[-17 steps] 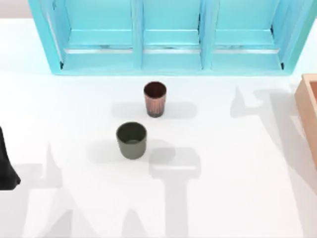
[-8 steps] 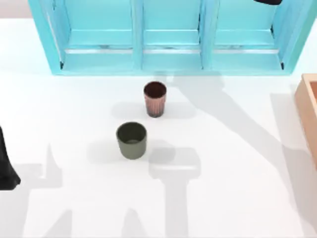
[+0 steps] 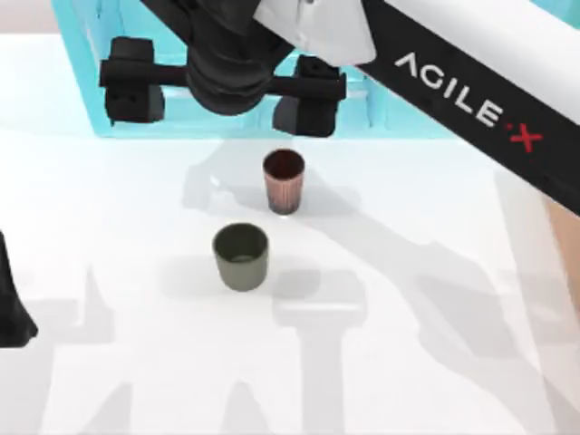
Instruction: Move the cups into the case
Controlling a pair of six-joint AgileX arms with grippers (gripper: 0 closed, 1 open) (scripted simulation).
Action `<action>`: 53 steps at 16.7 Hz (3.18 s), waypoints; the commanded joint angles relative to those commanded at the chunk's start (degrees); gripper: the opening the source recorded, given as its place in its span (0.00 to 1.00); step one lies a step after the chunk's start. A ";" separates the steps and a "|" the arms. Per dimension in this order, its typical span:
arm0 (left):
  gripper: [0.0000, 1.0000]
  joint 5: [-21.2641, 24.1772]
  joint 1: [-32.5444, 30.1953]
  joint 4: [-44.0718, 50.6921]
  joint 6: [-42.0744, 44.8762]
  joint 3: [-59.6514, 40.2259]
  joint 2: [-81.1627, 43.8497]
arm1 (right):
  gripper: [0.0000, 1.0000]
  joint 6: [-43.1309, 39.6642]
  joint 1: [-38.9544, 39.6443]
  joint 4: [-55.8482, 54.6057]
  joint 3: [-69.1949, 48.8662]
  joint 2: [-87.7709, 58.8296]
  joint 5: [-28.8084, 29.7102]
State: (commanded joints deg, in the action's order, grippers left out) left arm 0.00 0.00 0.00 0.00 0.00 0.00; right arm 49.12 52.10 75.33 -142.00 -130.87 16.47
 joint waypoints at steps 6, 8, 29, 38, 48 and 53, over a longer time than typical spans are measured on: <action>1.00 0.00 0.00 0.00 0.00 0.00 0.00 | 1.00 5.14 2.48 8.48 -9.03 -13.53 -1.52; 1.00 0.00 0.00 0.00 0.00 0.00 0.00 | 1.00 5.98 2.89 10.01 -10.49 -15.93 -1.78; 1.00 0.00 0.00 0.00 0.00 0.00 0.00 | 1.00 3.60 0.42 -11.35 9.34 -17.44 -2.29; 1.00 0.00 0.00 0.00 0.00 0.00 0.00 | 0.40 3.60 0.42 -11.35 9.34 -17.44 -2.29; 1.00 0.00 0.00 0.00 0.00 0.00 0.00 | 0.00 3.60 0.42 -11.35 9.34 -17.44 -2.29; 1.00 0.00 0.00 0.00 0.00 0.00 0.00 | 0.00 3.46 0.57 -11.25 9.92 -17.01 -2.21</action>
State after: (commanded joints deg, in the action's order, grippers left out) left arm 0.00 0.00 0.00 0.00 0.00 0.00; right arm 52.58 52.67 64.07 -132.08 -147.88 14.26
